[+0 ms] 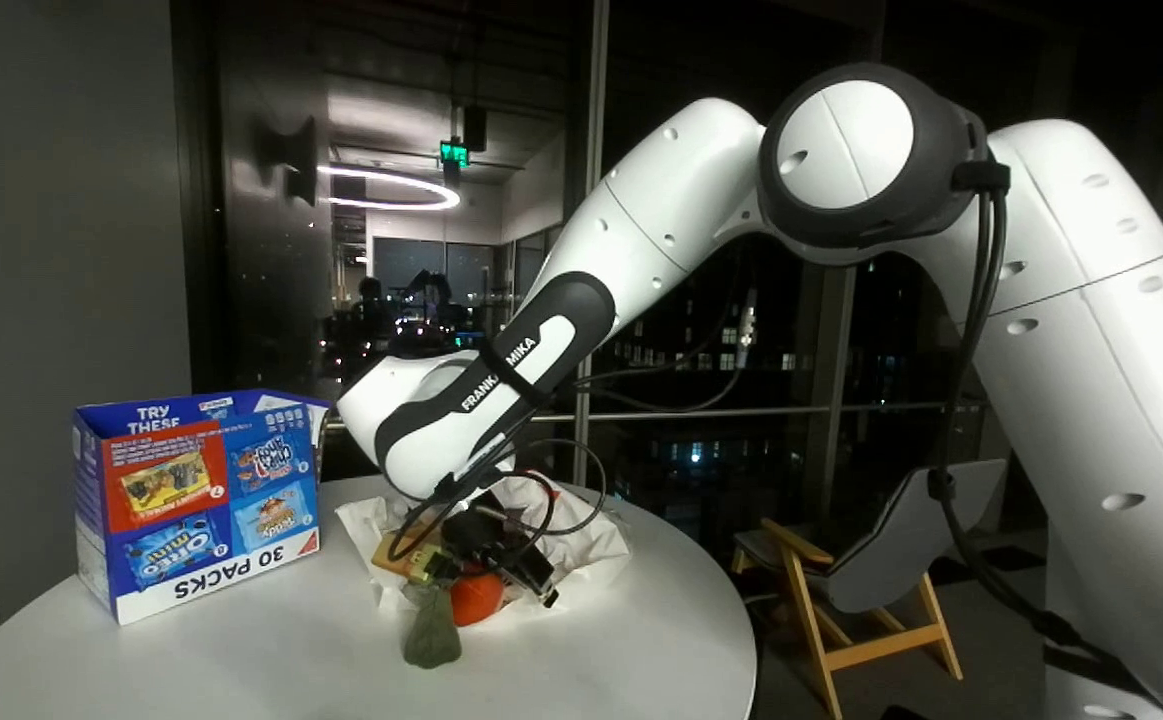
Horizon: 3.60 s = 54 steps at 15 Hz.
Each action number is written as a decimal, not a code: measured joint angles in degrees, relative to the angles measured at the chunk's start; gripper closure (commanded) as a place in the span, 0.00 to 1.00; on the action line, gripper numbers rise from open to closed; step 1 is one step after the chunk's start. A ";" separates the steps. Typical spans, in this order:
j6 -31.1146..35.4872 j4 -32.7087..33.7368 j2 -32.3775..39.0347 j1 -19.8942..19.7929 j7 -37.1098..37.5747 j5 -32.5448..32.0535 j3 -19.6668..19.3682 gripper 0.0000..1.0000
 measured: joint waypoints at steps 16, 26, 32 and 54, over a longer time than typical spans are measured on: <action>5.70 -0.64 0.11 -1.40 -1.35 4.27 -1.51 0.99; -1.03 -4.97 -7.92 -4.72 -34.59 15.62 -0.22 0.98; -3.59 -9.77 -15.32 -4.69 -51.85 14.69 1.08 0.98; -29.73 -7.22 -14.12 -2.13 -62.64 -1.92 6.63 0.03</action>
